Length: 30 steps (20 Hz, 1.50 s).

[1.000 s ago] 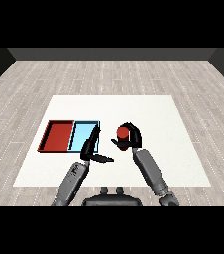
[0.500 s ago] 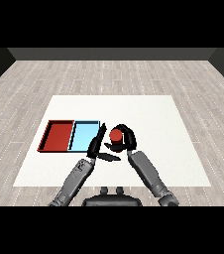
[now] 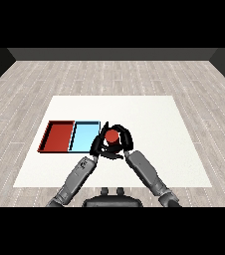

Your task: Pick the red can and put it in the red box

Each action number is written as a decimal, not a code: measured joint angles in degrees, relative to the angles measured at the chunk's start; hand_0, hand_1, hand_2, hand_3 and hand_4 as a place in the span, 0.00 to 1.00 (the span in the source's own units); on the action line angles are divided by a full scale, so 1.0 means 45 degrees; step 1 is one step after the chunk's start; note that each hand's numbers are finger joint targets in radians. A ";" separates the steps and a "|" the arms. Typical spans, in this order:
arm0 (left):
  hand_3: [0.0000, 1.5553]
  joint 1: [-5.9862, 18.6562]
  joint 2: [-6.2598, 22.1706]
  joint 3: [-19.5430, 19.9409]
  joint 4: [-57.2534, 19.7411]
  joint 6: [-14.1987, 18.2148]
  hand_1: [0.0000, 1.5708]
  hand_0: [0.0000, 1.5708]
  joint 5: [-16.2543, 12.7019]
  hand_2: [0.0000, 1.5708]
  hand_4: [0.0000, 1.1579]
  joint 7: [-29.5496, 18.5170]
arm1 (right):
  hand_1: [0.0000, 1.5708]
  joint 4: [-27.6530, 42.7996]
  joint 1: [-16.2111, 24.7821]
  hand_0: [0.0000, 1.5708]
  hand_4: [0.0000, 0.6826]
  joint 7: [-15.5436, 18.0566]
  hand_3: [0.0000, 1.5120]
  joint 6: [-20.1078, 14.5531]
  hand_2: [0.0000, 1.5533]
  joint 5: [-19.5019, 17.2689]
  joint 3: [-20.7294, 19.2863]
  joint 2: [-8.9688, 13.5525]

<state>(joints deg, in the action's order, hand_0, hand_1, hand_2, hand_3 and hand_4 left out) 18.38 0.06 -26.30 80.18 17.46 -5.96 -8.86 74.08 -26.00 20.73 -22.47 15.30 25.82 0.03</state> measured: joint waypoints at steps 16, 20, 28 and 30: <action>0.44 0.1078 0.0321 -0.1041 -0.1258 0.1818 0.58 0.58 -0.0441 0.61 0.65 -0.0238 | 0.97 0.0637 -0.0157 0.97 0.77 0.0048 0.93 -0.0580 0.95 0.0602 0.0951 0.0195; 0.93 0.1371 0.0375 -0.1132 -0.1685 0.2227 1.00 1.00 -0.0892 0.99 0.82 -0.0435 | 0.95 0.0297 -0.0339 0.95 0.76 0.0244 0.92 -0.0524 0.93 0.0926 0.0964 0.0273; 0.87 0.1398 0.0574 -0.1047 -0.1533 0.2717 1.00 1.00 -0.0664 0.95 0.75 -0.0095 | 0.96 0.0376 -0.0568 0.96 0.80 0.0396 0.92 -0.0936 0.93 0.1181 0.1309 0.0315; 0.87 0.1492 0.0585 -0.1248 -0.1535 0.3112 1.00 1.00 -0.0664 0.95 0.75 -0.0037 | 0.97 0.0564 -0.0400 0.97 0.79 0.0417 0.92 -0.0913 0.94 0.1125 0.1284 0.0356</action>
<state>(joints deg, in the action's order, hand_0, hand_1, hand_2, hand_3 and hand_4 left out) 25.09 2.69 -31.92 73.27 31.46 -8.95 -9.02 76.61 -27.80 22.61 -26.58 20.36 31.60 1.63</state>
